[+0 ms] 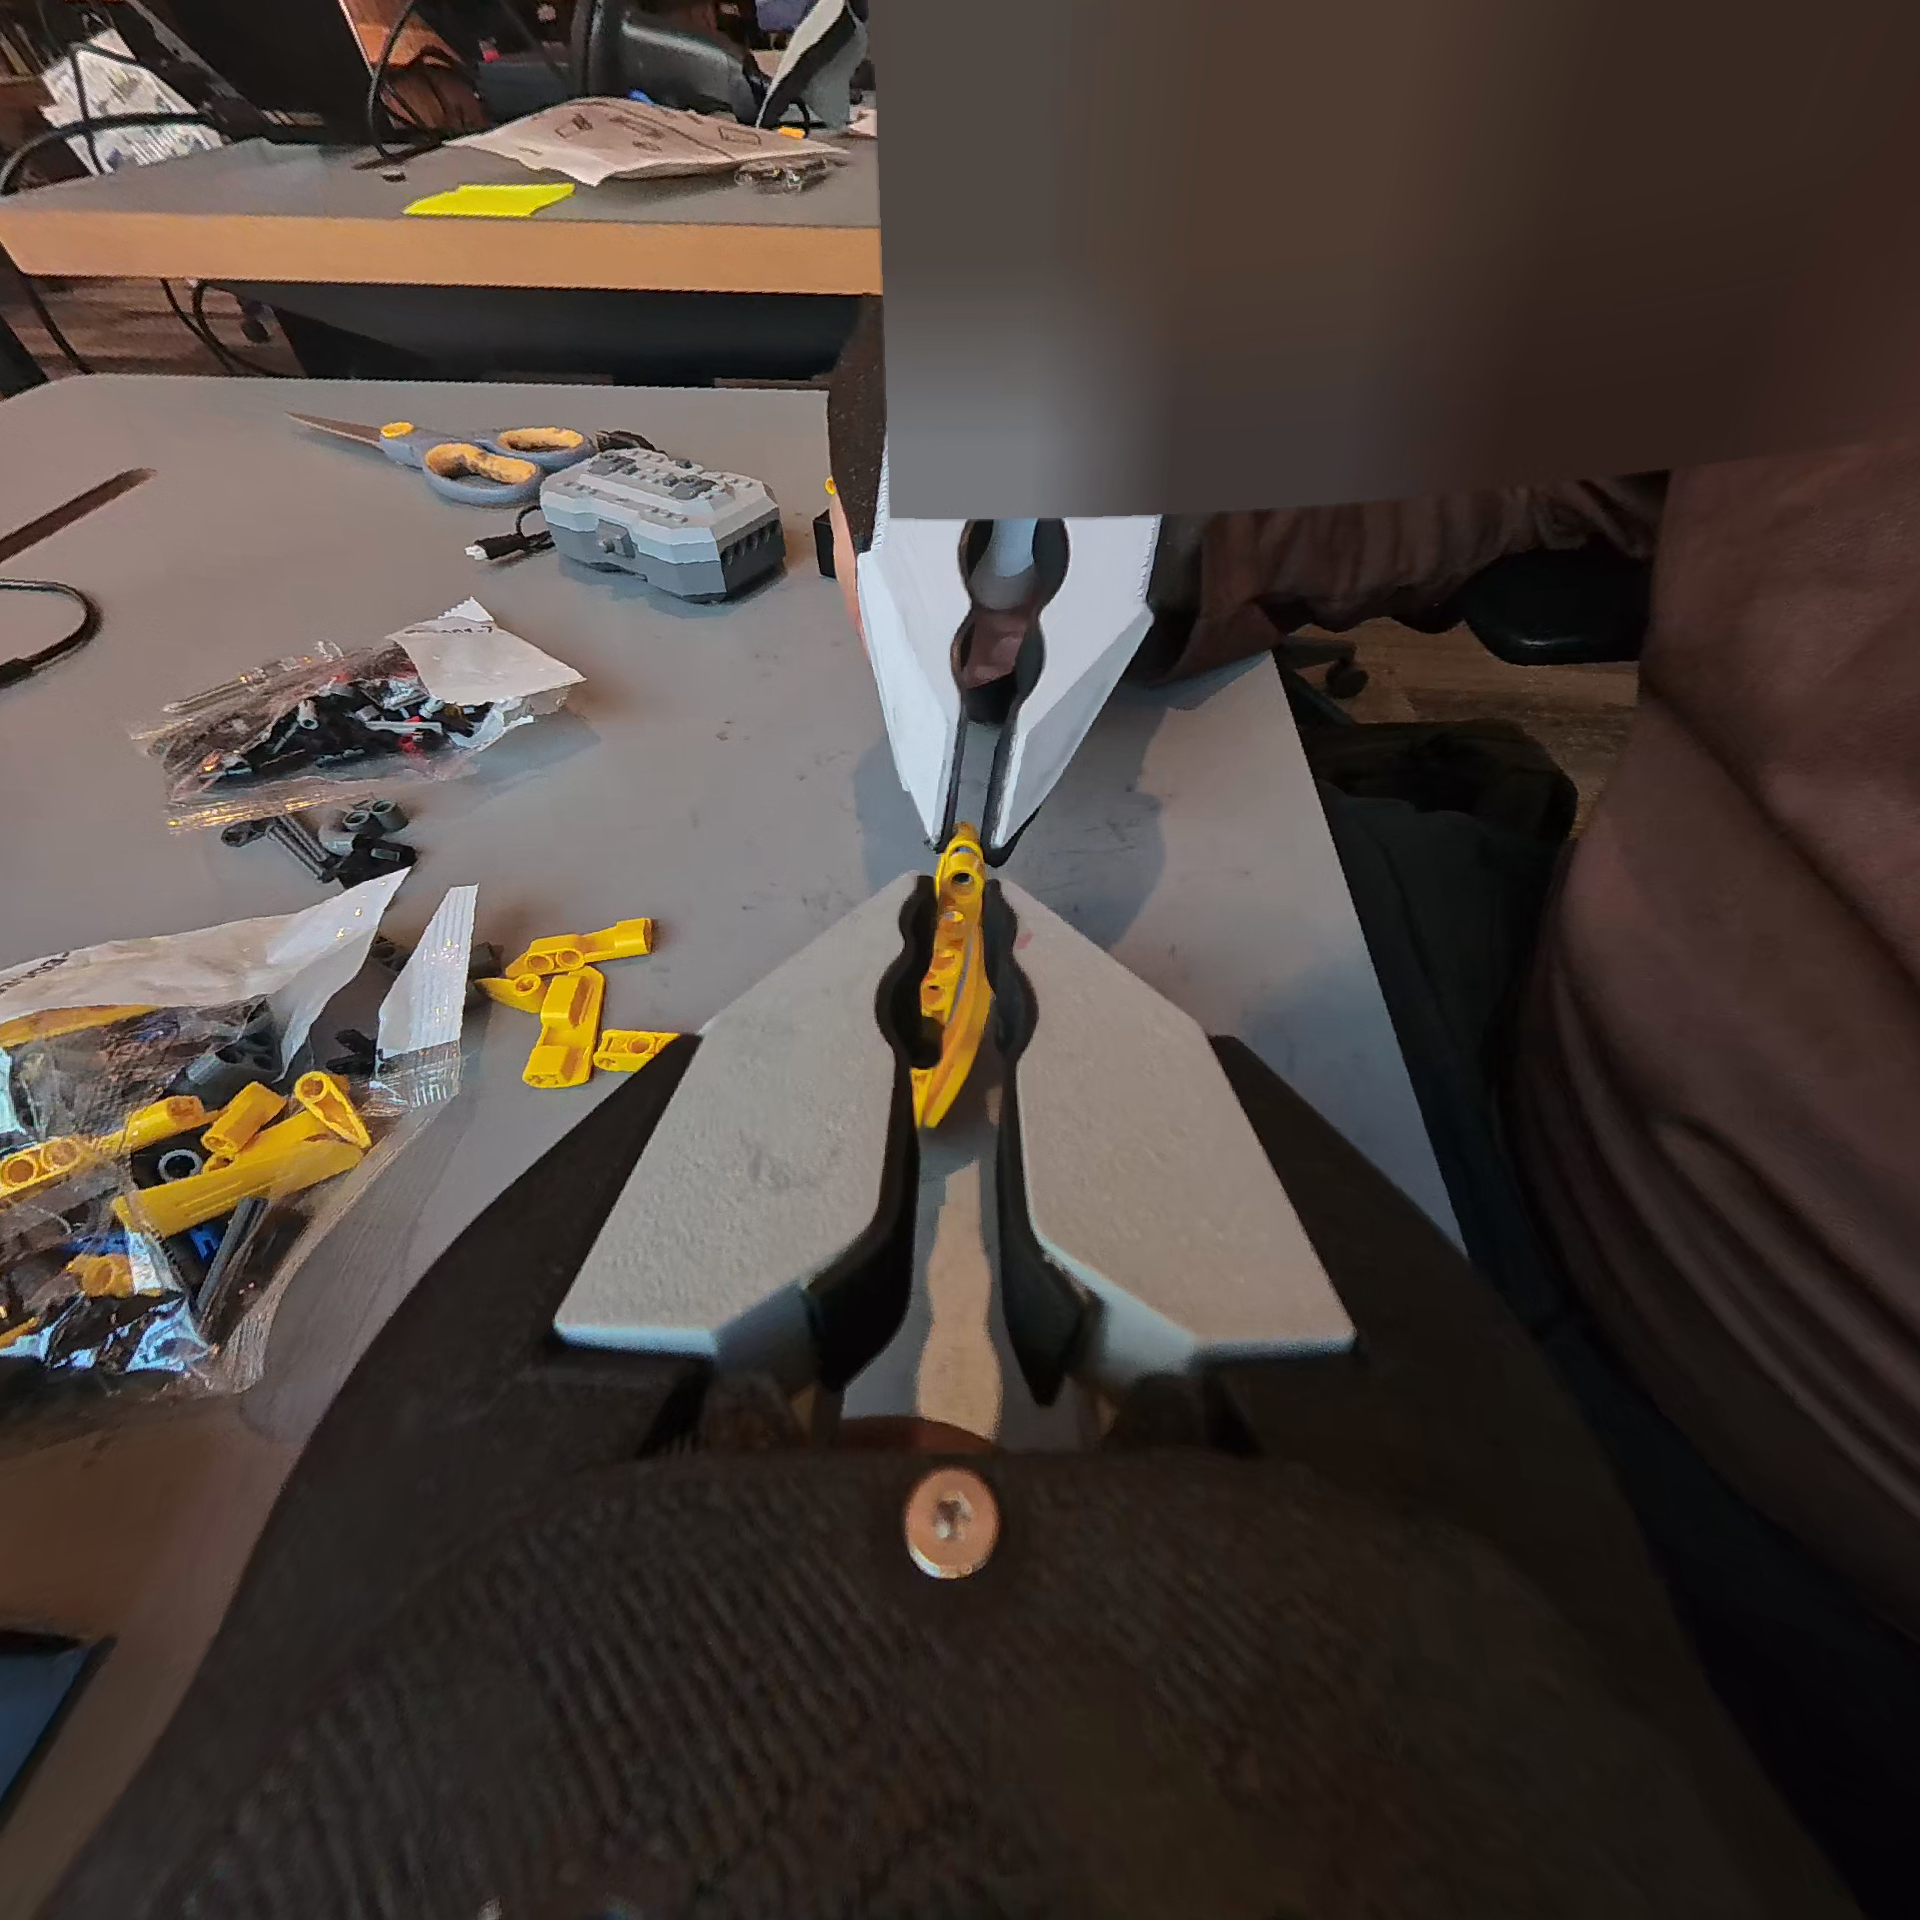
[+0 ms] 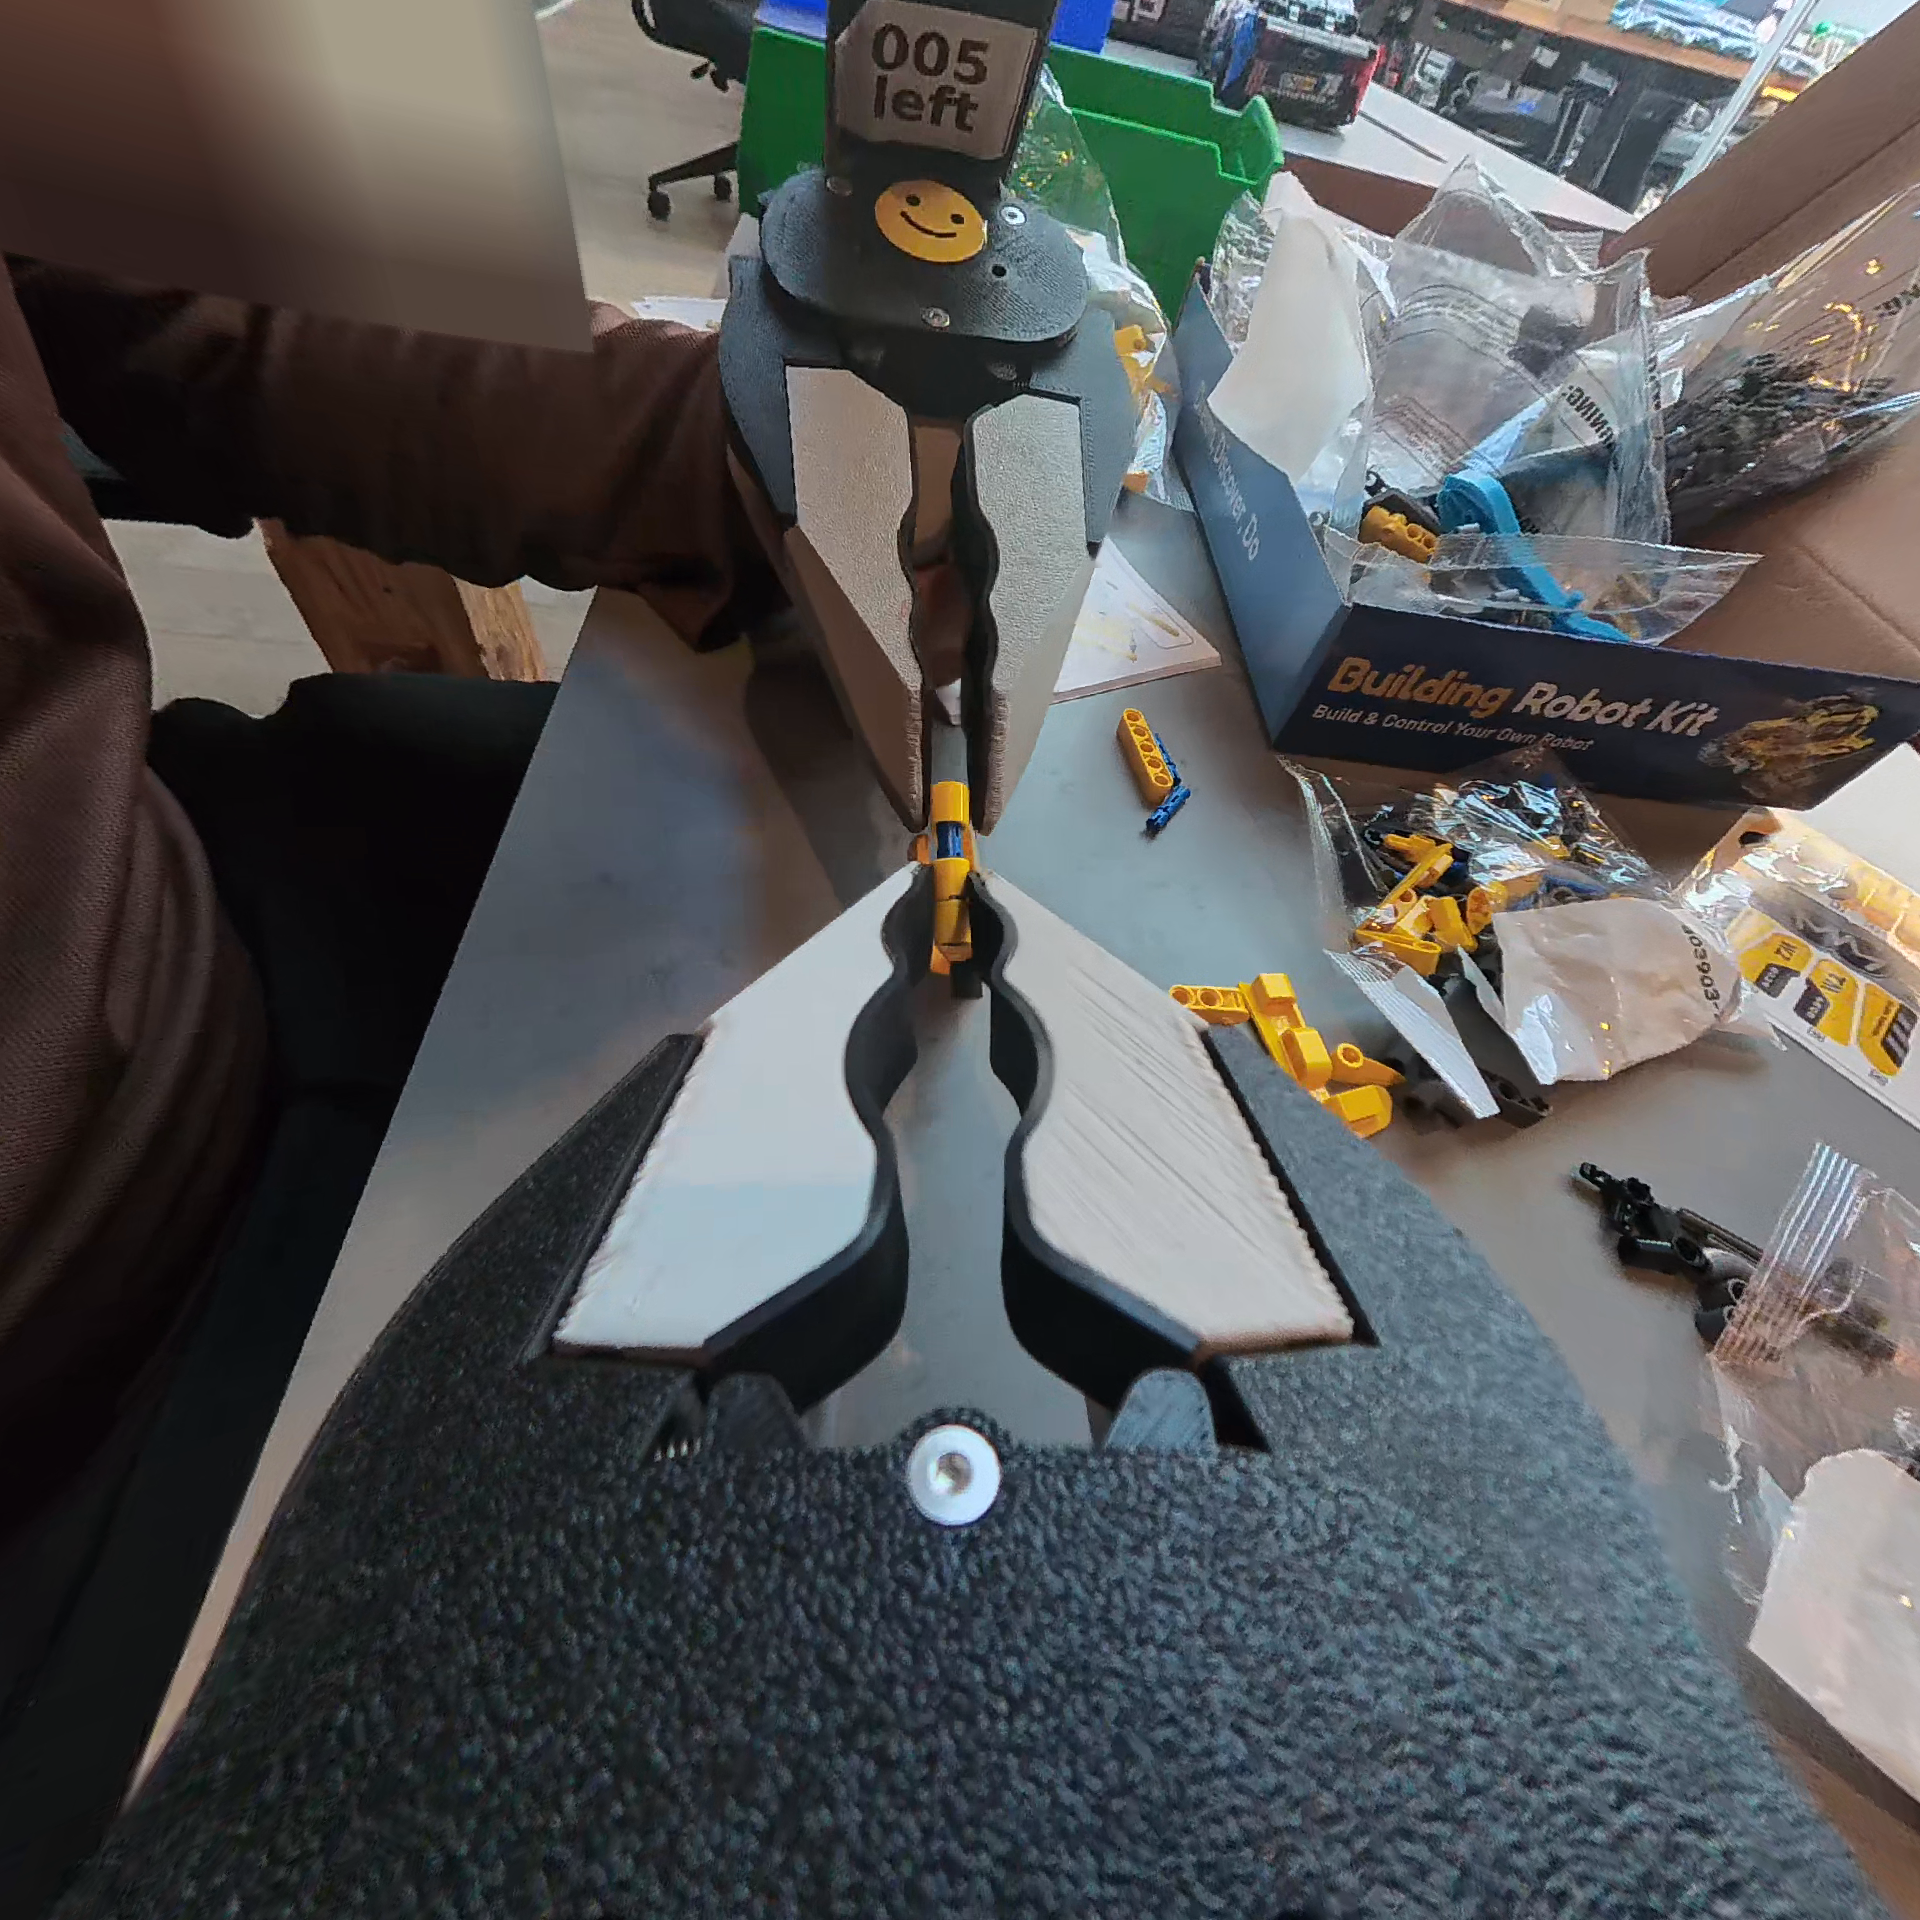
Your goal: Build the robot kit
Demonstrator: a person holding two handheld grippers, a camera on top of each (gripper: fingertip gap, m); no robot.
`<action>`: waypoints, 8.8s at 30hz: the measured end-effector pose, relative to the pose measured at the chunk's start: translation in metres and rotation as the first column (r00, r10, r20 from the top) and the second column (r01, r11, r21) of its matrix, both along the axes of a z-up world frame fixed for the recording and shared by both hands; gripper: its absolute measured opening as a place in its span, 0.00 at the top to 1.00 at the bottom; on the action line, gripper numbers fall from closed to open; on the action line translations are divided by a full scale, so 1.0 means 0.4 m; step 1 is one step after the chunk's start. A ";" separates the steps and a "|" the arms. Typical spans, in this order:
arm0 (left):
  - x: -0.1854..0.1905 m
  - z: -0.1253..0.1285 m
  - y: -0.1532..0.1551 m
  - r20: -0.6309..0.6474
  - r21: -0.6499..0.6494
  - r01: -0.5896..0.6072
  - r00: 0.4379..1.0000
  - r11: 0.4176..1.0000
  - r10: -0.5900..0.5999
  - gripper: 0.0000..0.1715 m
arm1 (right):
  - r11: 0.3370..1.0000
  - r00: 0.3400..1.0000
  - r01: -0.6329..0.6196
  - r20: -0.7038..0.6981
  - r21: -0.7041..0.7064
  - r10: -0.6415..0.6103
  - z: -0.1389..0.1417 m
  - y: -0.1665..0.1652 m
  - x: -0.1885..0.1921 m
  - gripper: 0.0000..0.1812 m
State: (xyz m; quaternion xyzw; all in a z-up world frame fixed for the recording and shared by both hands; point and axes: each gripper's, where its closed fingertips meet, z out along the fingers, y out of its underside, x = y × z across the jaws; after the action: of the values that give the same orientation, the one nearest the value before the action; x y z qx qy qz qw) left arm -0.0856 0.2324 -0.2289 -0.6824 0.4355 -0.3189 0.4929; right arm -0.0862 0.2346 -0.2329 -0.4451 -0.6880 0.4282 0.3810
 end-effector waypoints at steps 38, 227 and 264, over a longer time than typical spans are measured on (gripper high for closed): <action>0.034 -0.075 -0.004 -0.182 -0.099 0.006 0.983 0.995 -0.024 0.98 | 0.998 0.938 -0.046 0.342 -0.038 0.056 -0.132 -0.030 -0.019 0.97; -0.008 0.068 0.046 0.485 -0.429 0.018 0.848 0.903 0.214 0.97 | 0.866 1.000 0.003 0.015 -0.501 0.006 0.062 0.020 -0.025 0.95; -0.007 -0.134 -0.031 -0.353 -0.168 0.030 0.931 0.985 -0.089 0.92 | 0.986 0.941 -0.035 0.328 -0.162 0.087 -0.108 -0.025 0.018 0.95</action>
State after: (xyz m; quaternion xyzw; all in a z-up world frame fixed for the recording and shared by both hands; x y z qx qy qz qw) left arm -0.0883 0.2199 -0.2823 -0.7528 0.5119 -0.2375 0.3388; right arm -0.0792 0.2247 -0.2760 -0.5178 -0.7209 0.4100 0.2099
